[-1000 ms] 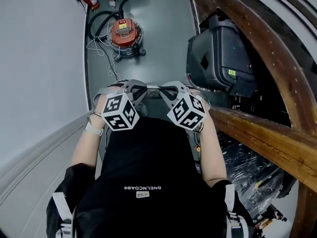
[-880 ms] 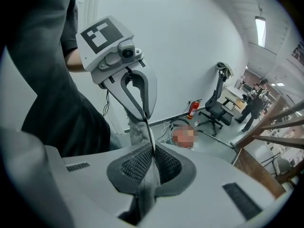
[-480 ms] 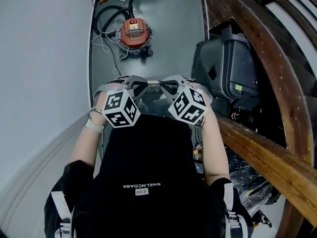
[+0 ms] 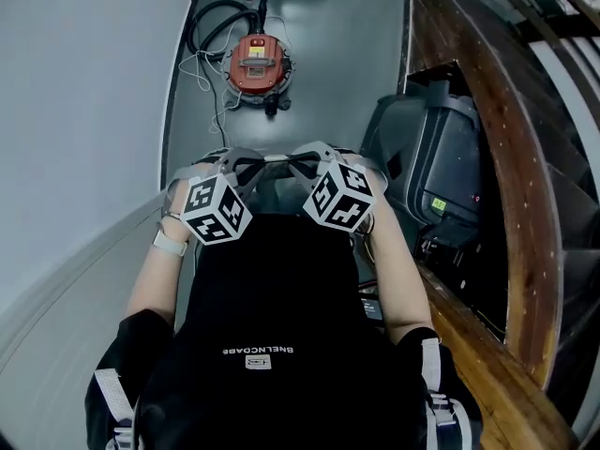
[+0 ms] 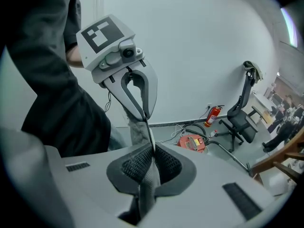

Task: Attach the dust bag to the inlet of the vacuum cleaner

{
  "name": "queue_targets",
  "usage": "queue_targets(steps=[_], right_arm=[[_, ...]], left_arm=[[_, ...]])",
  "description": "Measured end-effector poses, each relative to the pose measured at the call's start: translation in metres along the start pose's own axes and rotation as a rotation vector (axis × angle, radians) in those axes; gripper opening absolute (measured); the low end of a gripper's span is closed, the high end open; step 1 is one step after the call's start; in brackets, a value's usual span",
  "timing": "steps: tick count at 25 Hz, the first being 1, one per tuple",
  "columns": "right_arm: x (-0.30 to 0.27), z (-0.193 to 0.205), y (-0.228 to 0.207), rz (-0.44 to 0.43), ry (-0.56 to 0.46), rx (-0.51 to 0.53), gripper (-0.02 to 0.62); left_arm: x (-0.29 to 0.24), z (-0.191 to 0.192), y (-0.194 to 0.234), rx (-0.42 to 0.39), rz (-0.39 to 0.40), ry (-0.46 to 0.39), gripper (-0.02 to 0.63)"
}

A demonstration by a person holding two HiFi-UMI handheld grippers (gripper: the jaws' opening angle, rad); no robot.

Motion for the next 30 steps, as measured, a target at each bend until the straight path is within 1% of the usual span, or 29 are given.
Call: queue_targets(steps=[3, 6, 10, 14, 21, 23, 27, 30], right_arm=[[0.004, 0.024, -0.021, -0.045, -0.015, 0.02, 0.037], [0.0, 0.045, -0.038, -0.086, -0.016, 0.05, 0.037], [-0.012, 0.06, -0.054, -0.088, -0.013, 0.096, 0.037], [-0.025, 0.07, -0.066, -0.088, -0.02, 0.094, 0.037], [-0.07, 0.085, -0.085, -0.071, 0.002, 0.037, 0.037], [-0.087, 0.089, -0.09, -0.059, 0.011, 0.024, 0.037], [-0.127, 0.099, -0.091, -0.052, 0.058, 0.025, 0.037], [-0.161, 0.109, -0.091, -0.044, 0.081, 0.029, 0.037]], left_arm=[[-0.026, -0.014, 0.003, 0.053, -0.022, 0.034, 0.02], [-0.051, -0.022, 0.007, 0.085, -0.038, 0.083, 0.02], [-0.075, -0.02, 0.015, 0.117, -0.058, 0.118, 0.02], [-0.093, -0.012, 0.025, 0.123, -0.055, 0.146, 0.02], [-0.125, 0.021, 0.051, 0.092, -0.016, 0.164, 0.02], [-0.136, 0.035, 0.06, 0.067, -0.009, 0.166, 0.02], [-0.161, 0.07, 0.064, 0.018, 0.019, 0.187, 0.02], [-0.182, 0.1, 0.069, 0.01, 0.049, 0.204, 0.02]])
Point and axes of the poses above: the fingertips, and each gripper's own axes: x backward along the fingers, y to its left, z out of its underside, the point moved 10 cm from there along x, backward along the fingers, and after that the axes turned 5 degrees about -y, right-handed, at the moved point
